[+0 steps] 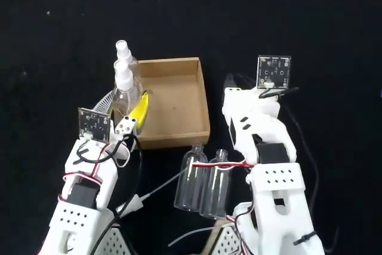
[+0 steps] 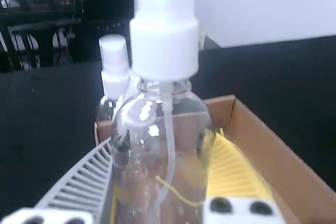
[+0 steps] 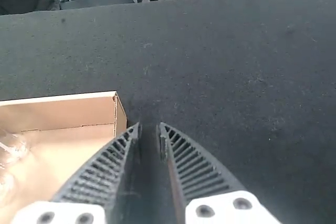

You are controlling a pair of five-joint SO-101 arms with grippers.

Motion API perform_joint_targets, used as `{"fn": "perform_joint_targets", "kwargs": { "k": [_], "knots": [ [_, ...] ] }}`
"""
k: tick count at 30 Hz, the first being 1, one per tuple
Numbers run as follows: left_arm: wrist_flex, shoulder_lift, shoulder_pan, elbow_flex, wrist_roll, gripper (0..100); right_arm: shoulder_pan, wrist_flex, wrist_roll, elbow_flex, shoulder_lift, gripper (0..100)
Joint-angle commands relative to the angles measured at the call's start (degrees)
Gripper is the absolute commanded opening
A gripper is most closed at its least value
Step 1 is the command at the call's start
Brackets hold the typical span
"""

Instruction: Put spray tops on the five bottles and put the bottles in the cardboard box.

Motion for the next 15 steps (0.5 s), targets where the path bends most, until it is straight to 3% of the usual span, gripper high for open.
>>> {"fn": "perform_joint_targets", "kwargs": {
  "k": [1, 15],
  "knots": [
    [-2.2, 3.87, -0.75, 1.36, 0.7, 3, 0.62, -1.67, -0.09, -0.13, -0.84, 3.1],
    [-0.7, 5.45, -0.48, 1.36, 0.7, 3, 0.79, -1.67, 0.0, -0.13, -0.84, 3.1]
  ]
}}
